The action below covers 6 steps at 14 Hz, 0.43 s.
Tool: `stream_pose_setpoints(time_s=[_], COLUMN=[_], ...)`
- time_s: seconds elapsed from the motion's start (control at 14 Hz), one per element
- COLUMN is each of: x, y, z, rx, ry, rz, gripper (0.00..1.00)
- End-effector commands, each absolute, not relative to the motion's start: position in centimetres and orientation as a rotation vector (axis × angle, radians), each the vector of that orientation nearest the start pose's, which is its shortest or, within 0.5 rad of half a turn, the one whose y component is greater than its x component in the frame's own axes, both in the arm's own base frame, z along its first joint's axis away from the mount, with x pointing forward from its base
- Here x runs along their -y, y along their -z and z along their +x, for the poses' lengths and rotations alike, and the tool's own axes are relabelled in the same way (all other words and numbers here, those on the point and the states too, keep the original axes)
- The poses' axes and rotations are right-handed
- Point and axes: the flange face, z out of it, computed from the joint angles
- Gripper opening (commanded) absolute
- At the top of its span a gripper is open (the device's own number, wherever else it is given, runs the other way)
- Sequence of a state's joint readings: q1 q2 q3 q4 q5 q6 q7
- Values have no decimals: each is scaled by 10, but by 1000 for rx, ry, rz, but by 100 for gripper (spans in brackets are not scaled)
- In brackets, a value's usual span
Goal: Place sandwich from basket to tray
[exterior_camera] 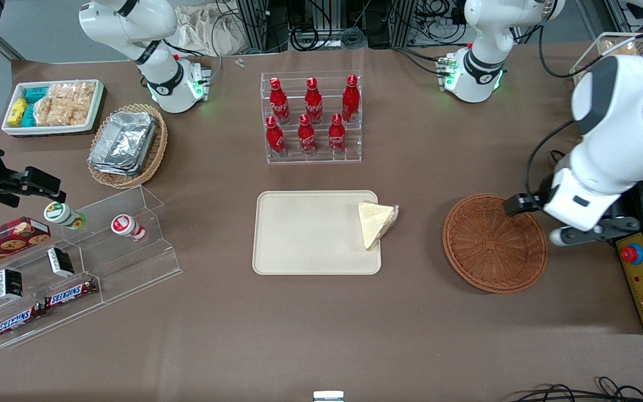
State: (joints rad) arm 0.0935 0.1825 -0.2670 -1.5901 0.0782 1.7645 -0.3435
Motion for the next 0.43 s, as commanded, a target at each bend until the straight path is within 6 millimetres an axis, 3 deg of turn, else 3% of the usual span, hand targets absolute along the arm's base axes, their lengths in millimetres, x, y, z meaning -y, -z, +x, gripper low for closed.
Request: stream_pose_setpoints(time_s=[0.0,0.21,0.36], x=[63,36,33], y=[-540,-551,-570], z=[599,597,604], rx=[145,39,-15], ry=[5,-23,27], rz=[-3122,-3121,-3128], gripper=[100,100,100])
